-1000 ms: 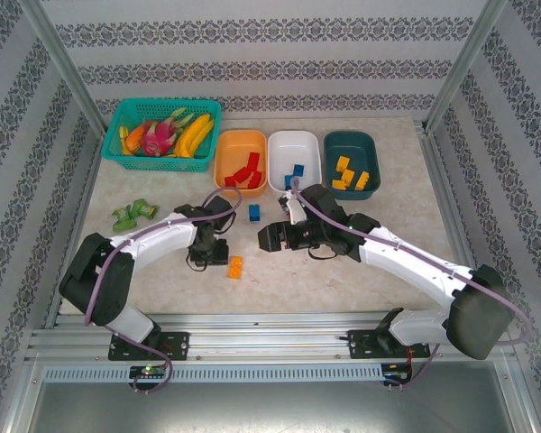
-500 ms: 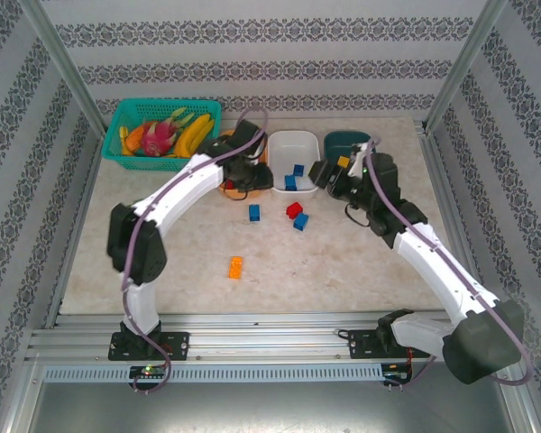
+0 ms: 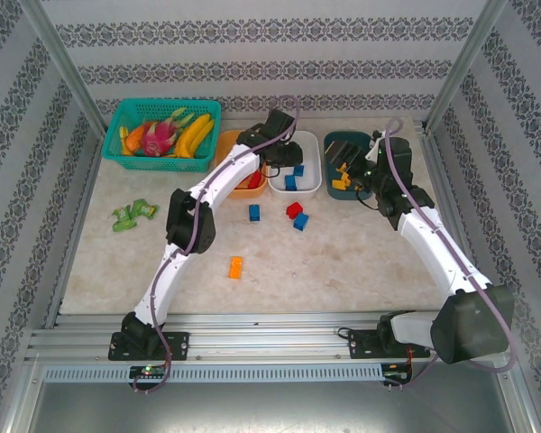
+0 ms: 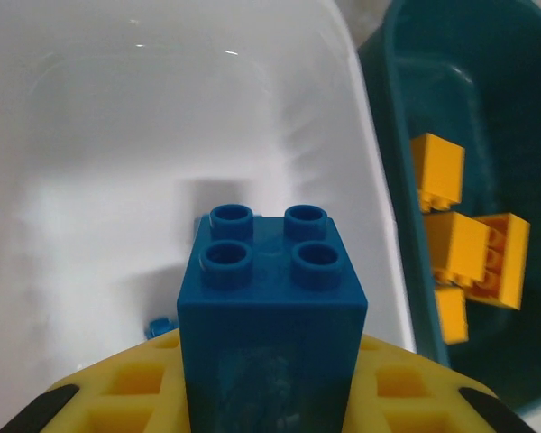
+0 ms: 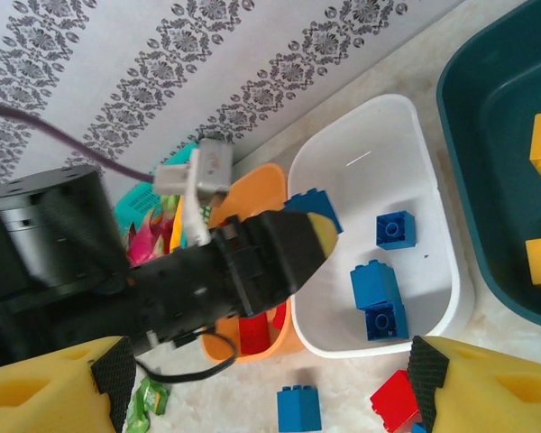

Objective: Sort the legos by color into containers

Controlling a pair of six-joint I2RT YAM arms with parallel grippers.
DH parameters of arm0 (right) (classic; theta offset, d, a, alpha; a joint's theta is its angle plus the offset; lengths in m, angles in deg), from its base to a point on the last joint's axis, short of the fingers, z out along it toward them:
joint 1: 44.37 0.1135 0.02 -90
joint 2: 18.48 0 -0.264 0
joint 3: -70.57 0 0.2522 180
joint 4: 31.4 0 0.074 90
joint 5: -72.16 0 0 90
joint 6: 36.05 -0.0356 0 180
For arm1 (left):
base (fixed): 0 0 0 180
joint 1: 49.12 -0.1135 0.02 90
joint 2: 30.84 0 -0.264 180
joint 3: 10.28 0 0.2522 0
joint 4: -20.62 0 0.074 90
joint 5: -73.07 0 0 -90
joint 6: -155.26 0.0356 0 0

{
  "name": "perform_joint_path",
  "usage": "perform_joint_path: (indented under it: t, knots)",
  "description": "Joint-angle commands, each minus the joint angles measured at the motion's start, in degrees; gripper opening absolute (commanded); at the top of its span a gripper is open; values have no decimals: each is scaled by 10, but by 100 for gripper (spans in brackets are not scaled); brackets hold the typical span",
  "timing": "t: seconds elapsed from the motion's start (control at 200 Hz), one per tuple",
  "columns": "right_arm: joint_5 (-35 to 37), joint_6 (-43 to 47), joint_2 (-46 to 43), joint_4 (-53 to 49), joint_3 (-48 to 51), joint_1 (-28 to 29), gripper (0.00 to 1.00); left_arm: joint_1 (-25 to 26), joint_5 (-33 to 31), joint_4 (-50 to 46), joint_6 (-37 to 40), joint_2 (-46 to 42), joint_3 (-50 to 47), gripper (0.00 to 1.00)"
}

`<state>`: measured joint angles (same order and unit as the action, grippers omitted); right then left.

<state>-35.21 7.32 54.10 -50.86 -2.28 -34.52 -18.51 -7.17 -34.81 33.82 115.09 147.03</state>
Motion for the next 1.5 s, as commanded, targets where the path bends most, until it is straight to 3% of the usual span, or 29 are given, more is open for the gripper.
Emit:
perform_joint_path:
  t: [0.0,0.12,0.415,0.799,0.979,1.079,1.159,1.359,1.494]
  knots:
    - [-20,-11,-12,12,16,-4,81,-10,-40,64,0,20,24,19]
    - [-22,-12,-17,11,27,-4,81,-10,-39,64,-15,44,43,24]
    - [-27,-16,-9,9,29,-4,81,-12,-19,35,-63,58,58,47]
    - [-18,44,-20,-68,-2,2,80,-13,0,20,-93,-20,58,51]
    - [51,128,-21,-180,-40,63,79,-16,-15,-52,-108,-112,30,55]
    - [88,155,-7,-232,-60,126,79,-18,-26,-83,-98,-201,-59,58]
    - [107,144,12,-259,-62,178,79,-19,-42,-68,-88,-306,-198,61]
    - [110,22,73,-267,-50,298,78,-26,-25,28,-61,-603,-601,81]
    - [108,-51,149,-289,-93,369,75,-29,-17,-11,-67,-775,-776,84]
